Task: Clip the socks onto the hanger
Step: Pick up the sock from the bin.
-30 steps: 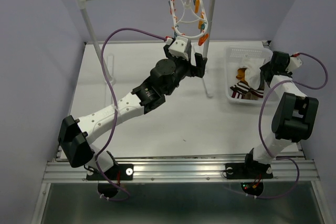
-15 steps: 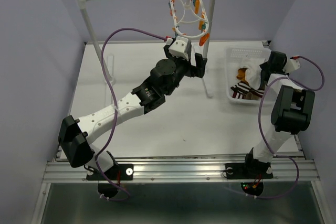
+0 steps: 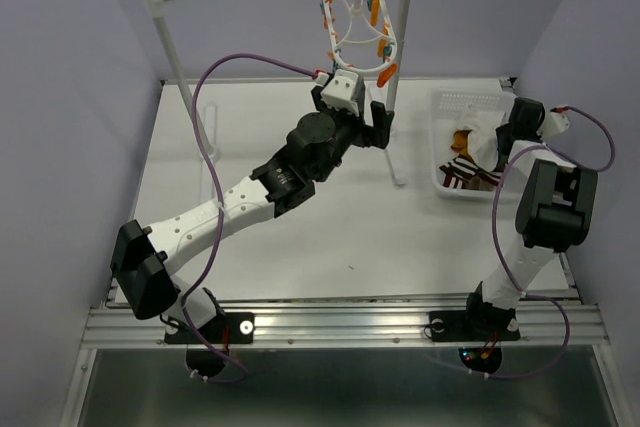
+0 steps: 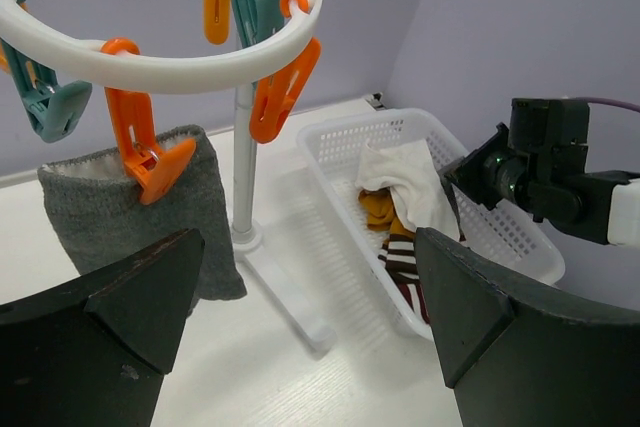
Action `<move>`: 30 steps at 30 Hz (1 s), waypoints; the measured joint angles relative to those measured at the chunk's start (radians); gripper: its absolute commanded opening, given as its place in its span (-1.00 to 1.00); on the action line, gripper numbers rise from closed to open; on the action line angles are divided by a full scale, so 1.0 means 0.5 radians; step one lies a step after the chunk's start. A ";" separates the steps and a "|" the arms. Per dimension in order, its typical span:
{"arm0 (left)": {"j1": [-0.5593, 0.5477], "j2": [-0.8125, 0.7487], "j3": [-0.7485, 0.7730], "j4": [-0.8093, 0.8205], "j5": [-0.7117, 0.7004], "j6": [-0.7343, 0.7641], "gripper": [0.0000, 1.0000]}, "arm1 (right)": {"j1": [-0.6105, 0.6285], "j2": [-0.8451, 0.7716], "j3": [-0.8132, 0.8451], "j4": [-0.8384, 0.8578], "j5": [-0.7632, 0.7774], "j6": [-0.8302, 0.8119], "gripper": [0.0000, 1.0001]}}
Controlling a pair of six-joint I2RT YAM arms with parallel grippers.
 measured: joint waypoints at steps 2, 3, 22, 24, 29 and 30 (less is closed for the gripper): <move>0.000 0.000 0.000 -0.003 0.008 0.000 0.98 | 0.000 -0.085 -0.046 0.018 0.001 -0.060 -0.99; 0.000 0.000 0.000 -0.005 0.023 0.001 0.98 | 0.000 -0.127 -0.065 0.018 0.001 -0.082 -0.99; 0.000 0.000 -0.001 -0.008 0.366 0.017 0.98 | -0.004 -1.116 -0.284 0.179 -0.976 -1.046 -0.95; 0.000 -0.001 -0.001 -0.033 0.385 0.017 0.98 | -0.002 -1.125 -0.278 0.181 -1.334 -1.116 -0.95; 0.030 -0.001 -0.002 -0.076 0.500 0.003 0.98 | 0.000 -1.086 -0.162 0.050 -2.188 -1.289 -0.92; 0.038 -0.002 -0.002 -0.079 0.517 -0.002 0.98 | 0.000 -1.061 -0.121 0.025 -2.325 -1.315 -0.92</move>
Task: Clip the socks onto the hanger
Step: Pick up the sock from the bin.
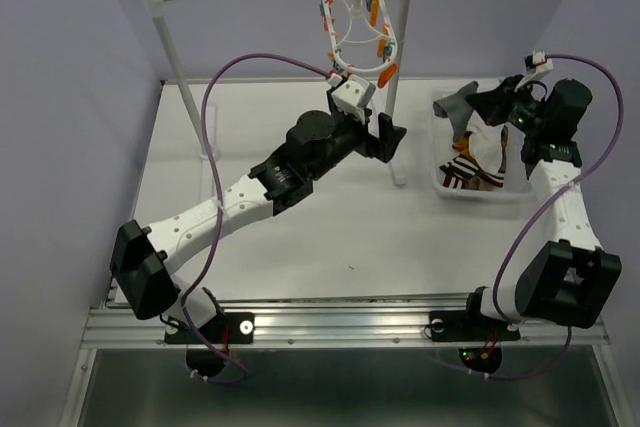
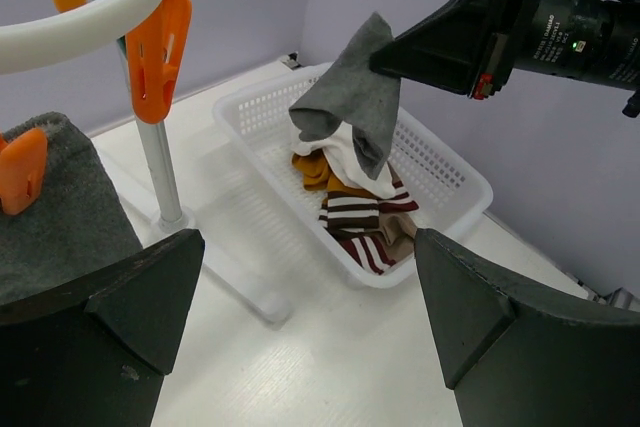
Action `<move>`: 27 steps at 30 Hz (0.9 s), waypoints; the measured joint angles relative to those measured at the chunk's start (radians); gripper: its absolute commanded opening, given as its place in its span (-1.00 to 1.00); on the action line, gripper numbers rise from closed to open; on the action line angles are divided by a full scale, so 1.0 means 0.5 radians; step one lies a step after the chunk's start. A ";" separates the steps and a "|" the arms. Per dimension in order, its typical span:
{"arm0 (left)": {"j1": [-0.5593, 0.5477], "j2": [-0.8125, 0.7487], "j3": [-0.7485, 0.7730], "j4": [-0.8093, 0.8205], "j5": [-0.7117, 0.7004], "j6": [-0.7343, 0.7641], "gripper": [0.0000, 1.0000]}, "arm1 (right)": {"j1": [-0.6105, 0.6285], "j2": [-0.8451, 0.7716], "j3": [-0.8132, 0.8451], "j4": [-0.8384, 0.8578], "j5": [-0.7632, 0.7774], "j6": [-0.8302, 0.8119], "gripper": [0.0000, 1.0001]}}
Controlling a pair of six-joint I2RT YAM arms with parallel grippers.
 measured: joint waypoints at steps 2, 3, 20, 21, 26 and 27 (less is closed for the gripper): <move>0.019 -0.001 0.000 -0.008 0.032 -0.011 0.98 | 0.000 0.038 0.048 -0.050 -0.278 -0.059 -0.88; 0.031 -0.003 -0.001 -0.015 0.057 -0.017 0.98 | 0.000 0.046 0.051 -0.058 -0.314 -0.072 -0.88; 0.205 0.154 0.078 -0.028 0.491 -0.132 0.98 | 0.000 0.195 0.189 -0.513 -0.938 -0.317 -0.88; 0.215 0.172 0.079 -0.031 0.516 -0.136 0.98 | 0.000 0.198 0.194 -0.527 -0.934 -0.295 -0.89; 0.227 0.223 0.079 -0.060 0.599 -0.140 0.98 | 0.114 0.198 0.201 -0.628 -0.685 -0.162 -0.92; 0.227 0.223 0.079 -0.056 0.613 -0.139 0.98 | 0.166 0.198 0.205 -0.654 -0.608 -0.140 -0.93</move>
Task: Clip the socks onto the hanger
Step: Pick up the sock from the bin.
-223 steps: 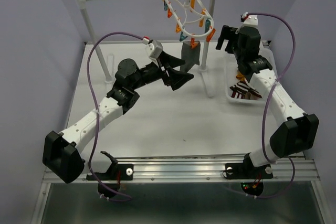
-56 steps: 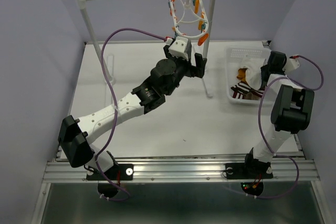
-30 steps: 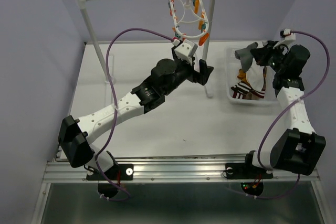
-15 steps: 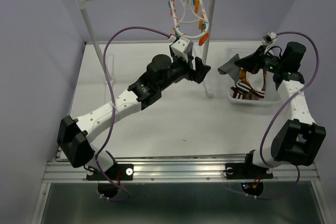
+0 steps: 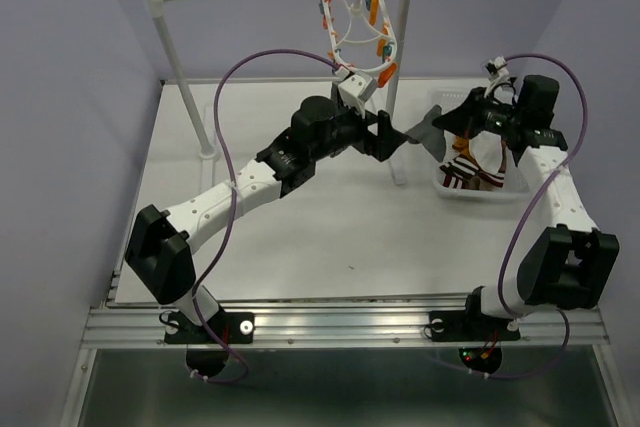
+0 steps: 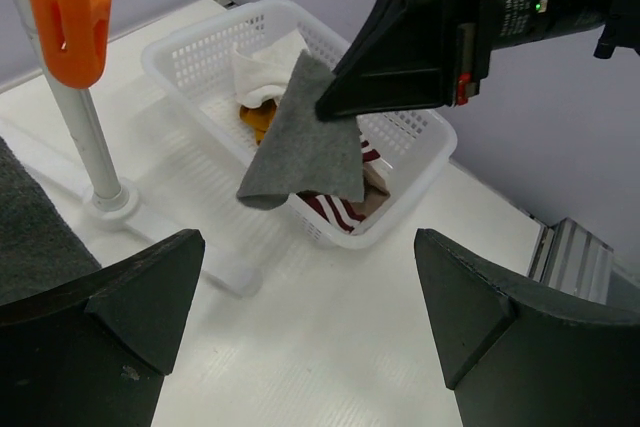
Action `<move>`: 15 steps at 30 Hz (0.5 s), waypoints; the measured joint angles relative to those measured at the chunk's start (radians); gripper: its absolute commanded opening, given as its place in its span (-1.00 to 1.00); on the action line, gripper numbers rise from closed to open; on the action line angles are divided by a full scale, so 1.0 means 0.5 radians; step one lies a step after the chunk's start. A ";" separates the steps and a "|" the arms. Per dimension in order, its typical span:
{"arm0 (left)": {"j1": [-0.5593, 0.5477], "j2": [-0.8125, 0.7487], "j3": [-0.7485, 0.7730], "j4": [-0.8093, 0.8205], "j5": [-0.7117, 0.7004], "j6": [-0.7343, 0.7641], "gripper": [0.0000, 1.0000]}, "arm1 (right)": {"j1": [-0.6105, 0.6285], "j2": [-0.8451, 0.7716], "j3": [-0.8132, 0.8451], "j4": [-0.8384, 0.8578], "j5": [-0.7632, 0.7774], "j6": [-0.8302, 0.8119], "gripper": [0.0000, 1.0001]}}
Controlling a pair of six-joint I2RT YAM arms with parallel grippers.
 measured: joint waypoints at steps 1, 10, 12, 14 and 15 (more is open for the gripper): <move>0.000 -0.001 0.000 0.005 0.022 0.002 0.98 | 0.053 0.000 0.004 -0.025 0.080 0.030 -0.93; 0.000 0.094 0.031 0.063 0.278 -0.018 0.98 | 0.146 -0.172 -0.025 0.153 0.702 0.765 -0.89; -0.001 0.161 0.053 0.092 0.330 -0.031 0.98 | 0.146 -0.262 -0.064 0.230 0.812 0.919 -0.89; -0.003 0.217 0.066 0.103 0.367 -0.041 0.98 | 0.149 -0.352 -0.093 0.311 0.912 1.057 -0.90; -0.005 0.249 0.078 0.108 0.388 -0.043 0.98 | 0.149 -0.388 -0.100 0.345 0.974 1.127 -0.90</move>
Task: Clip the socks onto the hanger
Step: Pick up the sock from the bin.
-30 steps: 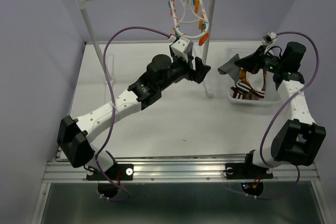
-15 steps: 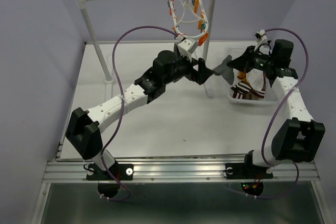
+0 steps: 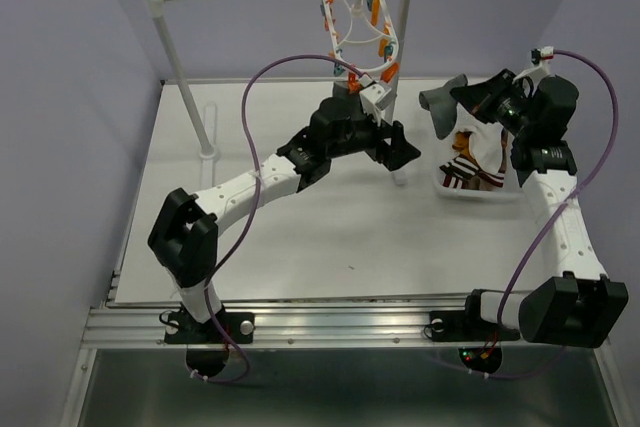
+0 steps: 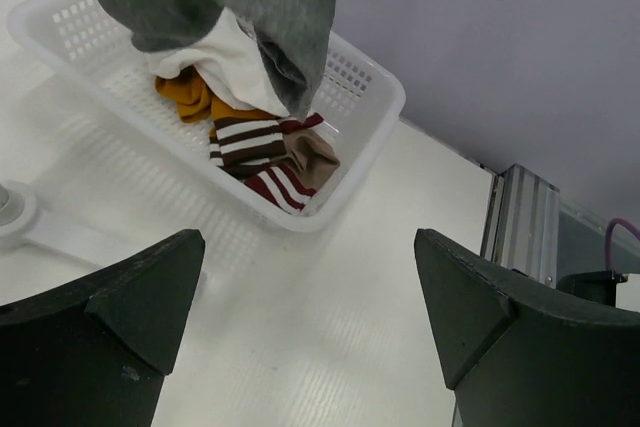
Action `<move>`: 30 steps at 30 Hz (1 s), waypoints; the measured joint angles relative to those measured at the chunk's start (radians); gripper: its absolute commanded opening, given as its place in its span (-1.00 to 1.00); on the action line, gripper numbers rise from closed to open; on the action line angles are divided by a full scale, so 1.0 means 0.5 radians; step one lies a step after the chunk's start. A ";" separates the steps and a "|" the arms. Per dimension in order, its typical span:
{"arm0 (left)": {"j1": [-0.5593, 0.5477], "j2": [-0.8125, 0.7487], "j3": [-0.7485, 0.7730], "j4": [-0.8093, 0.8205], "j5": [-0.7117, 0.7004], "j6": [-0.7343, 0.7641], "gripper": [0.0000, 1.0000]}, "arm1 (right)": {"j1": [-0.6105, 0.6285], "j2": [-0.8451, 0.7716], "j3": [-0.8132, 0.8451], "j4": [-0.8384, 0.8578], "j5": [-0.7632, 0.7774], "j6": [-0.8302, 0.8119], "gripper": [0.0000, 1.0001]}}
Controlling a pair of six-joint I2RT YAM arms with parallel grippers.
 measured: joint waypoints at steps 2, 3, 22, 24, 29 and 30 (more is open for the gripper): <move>-0.011 0.066 0.033 0.011 0.022 -0.005 0.98 | 0.000 -0.040 -0.008 0.054 0.081 0.111 -0.91; -0.021 0.095 0.054 0.021 0.028 -0.005 0.98 | 0.000 -0.055 -0.010 0.076 0.114 0.166 -0.91; -0.066 0.521 0.556 0.208 -0.074 -0.021 0.98 | 0.055 -0.088 -0.167 0.267 0.213 0.571 -0.92; -0.066 0.543 0.581 0.206 -0.121 -0.006 0.98 | 0.066 -0.087 -0.169 0.299 0.208 0.602 -0.92; -0.066 0.547 0.604 0.208 -0.189 0.013 0.72 | 0.107 -0.084 -0.170 0.372 0.191 0.651 -0.92; -0.066 0.547 0.607 0.209 -0.193 0.015 0.38 | 0.114 -0.083 -0.170 0.378 0.190 0.653 -0.92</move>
